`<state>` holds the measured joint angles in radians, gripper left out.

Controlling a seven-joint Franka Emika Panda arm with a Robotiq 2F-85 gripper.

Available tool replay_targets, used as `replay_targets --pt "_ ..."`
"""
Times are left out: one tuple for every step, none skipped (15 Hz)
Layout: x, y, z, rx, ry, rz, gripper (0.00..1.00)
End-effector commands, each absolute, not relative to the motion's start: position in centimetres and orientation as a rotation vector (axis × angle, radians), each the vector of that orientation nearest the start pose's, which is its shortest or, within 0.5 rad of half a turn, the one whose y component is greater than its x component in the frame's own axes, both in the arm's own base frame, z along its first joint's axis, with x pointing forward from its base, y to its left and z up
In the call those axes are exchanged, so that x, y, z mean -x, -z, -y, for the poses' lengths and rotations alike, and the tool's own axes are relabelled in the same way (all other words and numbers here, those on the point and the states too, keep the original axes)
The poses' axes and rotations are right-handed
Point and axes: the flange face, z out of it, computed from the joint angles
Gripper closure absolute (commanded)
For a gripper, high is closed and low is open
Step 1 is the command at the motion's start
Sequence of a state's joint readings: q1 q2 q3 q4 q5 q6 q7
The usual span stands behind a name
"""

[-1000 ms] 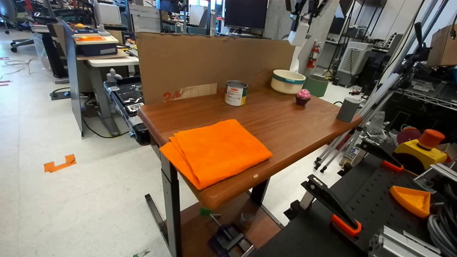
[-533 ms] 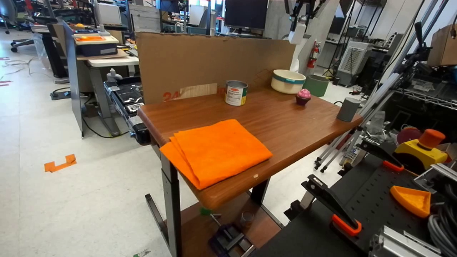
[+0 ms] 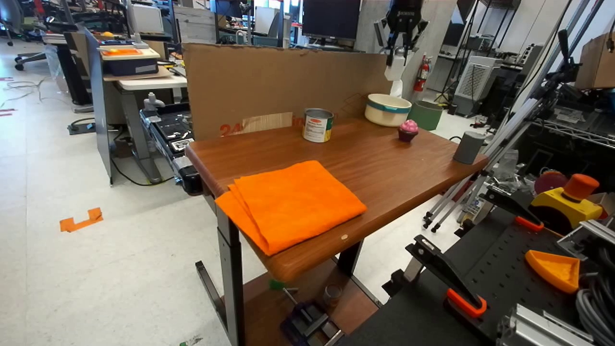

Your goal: Put the salt shaker inside the pot

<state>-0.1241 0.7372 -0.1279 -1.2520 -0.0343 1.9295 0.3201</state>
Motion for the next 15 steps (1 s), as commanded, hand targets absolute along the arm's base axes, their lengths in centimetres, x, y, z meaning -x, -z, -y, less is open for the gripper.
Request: replay_targets --pt "-74.0 -30.7 17.6 3.144 -0.169 -0.835 0.9" --pt "-74.1 -29.9 17.7 3.135 -0.2 -0.821 0.9" --pt "-74.2 -29.2 17.9 3.129 -0.231 -0.804 0.9" --pt "-74.2 -28.2 18.1 3.119 -0.271 -0.788 0.9" --pt "-74.3 -27.7 18.2 3.112 -0.297 -0.776 0.9" --pt "-74.3 -27.2 18.3 3.101 -0.329 -0.743 0.9" --pt "-74.3 -26.6 18.4 3.099 -0.358 -0.736 0.9" --pt "-74.3 -26.0 18.6 3.103 -0.385 -0.733 0.9" --pt "-74.3 -25.5 18.7 3.11 -0.411 -0.738 0.9" --pt "-74.3 -25.1 18.7 3.111 -0.435 -0.739 0.9" --pt "-74.3 -24.8 18.7 3.113 -0.453 -0.745 0.9" --pt "-74.3 -24.5 18.8 3.117 -0.468 -0.748 0.9" --pt "-74.3 -24.2 19.0 3.12 -0.476 -0.758 0.9" --pt "-74.3 -24.1 19.3 3.123 -0.481 -0.769 0.9" --pt "-74.3 -24.1 19.5 3.124 -0.481 -0.774 0.9"
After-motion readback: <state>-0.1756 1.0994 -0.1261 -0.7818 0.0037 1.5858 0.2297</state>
